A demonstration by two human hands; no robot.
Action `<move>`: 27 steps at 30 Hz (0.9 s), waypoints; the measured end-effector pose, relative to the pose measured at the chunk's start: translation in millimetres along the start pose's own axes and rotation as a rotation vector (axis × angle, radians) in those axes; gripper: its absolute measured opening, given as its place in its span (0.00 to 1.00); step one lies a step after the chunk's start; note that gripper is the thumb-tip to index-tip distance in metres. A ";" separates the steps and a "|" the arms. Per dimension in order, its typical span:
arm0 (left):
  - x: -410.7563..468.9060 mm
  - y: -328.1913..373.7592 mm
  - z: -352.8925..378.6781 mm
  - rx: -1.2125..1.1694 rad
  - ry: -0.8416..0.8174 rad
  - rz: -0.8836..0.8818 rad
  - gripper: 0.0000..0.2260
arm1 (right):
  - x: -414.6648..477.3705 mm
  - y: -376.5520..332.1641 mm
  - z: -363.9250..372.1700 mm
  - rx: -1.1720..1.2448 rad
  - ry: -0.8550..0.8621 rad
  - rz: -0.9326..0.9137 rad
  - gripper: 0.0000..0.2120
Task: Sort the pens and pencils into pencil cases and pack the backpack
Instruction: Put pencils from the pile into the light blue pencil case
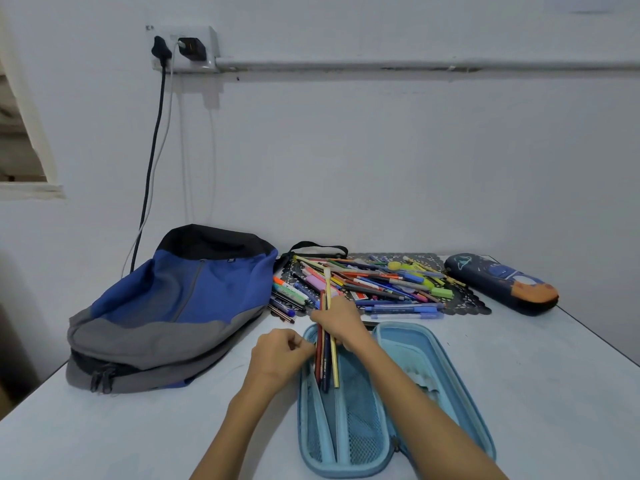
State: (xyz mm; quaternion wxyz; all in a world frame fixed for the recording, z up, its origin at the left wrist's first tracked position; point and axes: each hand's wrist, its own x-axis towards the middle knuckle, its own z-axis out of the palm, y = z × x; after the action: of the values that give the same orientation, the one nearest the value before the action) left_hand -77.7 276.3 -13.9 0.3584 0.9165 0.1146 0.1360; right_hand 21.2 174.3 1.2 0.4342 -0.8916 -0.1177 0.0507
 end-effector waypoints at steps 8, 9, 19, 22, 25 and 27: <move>0.1 -1.2 0.1 -0.027 -0.014 -0.018 0.09 | -16.6 5.5 5.1 0.089 -0.074 -0.009 0.12; 0.1 -1.0 -0.5 -0.027 -0.016 -0.017 0.10 | -18.7 5.8 5.8 0.130 -0.084 -0.016 0.14; -2.1 1.4 -3.7 -0.052 -0.025 -0.028 0.10 | -36.3 -0.5 -15.7 0.320 -0.337 0.112 0.11; -2.6 1.5 -2.7 -0.057 -0.015 -0.030 0.10 | -37.3 -0.7 -25.7 0.305 -0.389 0.149 0.08; -2.6 2.1 -2.4 -0.052 -0.009 -0.033 0.09 | -35.8 4.5 -27.3 0.324 -0.404 0.136 0.07; -2.7 2.2 -2.1 -0.049 -0.005 -0.037 0.09 | -35.0 8.1 -26.9 0.339 -0.407 0.128 0.06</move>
State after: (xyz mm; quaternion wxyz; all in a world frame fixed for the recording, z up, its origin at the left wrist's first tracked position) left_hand -80.6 275.2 -11.4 0.3834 0.9055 0.1274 0.1298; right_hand -6.2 140.1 11.0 0.5407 -0.7833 -0.1358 0.2750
